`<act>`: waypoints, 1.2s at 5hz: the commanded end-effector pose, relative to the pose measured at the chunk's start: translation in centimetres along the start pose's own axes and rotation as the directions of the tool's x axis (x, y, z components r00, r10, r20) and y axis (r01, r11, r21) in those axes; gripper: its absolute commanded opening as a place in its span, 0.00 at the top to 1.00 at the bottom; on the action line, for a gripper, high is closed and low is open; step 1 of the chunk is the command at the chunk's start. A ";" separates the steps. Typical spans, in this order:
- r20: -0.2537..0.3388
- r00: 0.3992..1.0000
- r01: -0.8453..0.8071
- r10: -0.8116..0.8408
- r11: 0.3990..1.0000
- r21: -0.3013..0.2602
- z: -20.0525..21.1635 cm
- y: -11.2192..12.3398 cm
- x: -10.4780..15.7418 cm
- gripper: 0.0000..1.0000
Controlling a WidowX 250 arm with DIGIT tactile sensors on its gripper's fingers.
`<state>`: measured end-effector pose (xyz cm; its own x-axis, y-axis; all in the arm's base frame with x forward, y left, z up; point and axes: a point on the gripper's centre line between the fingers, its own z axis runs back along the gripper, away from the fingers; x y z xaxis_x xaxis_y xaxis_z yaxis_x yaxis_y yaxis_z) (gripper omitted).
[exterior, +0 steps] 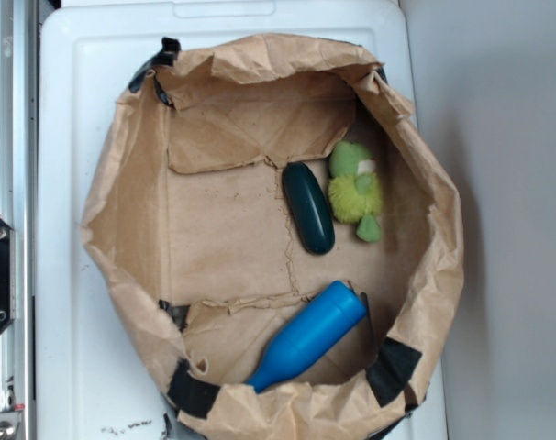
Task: Grab the blue bottle.
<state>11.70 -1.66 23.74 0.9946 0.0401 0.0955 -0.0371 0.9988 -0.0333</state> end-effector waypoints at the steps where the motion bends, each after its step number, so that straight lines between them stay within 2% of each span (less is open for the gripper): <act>1: 0.000 1.000 0.000 0.000 1.000 0.000 0.0 0.0 0.0 0.00; 2: -0.003 0.996 -0.086 0.086 0.996 0.032 -1.6 -0.4 3.1 0.00; 3: 0.061 0.986 -0.161 0.157 0.985 0.066 -3.1 -1.3 6.9 0.00; 4: 0.087 0.966 -0.250 0.243 0.965 0.074 -4.5 -1.2 10.5 0.00; 5: 0.173 0.886 -0.440 0.430 0.898 0.019 -5.0 0.0 11.3 0.00; 6: 0.173 0.886 -0.440 0.430 0.898 0.019 -5.0 0.0 11.3 0.00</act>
<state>23.28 -2.29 18.58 0.8659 0.4544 0.2090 -0.4587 0.8881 -0.0303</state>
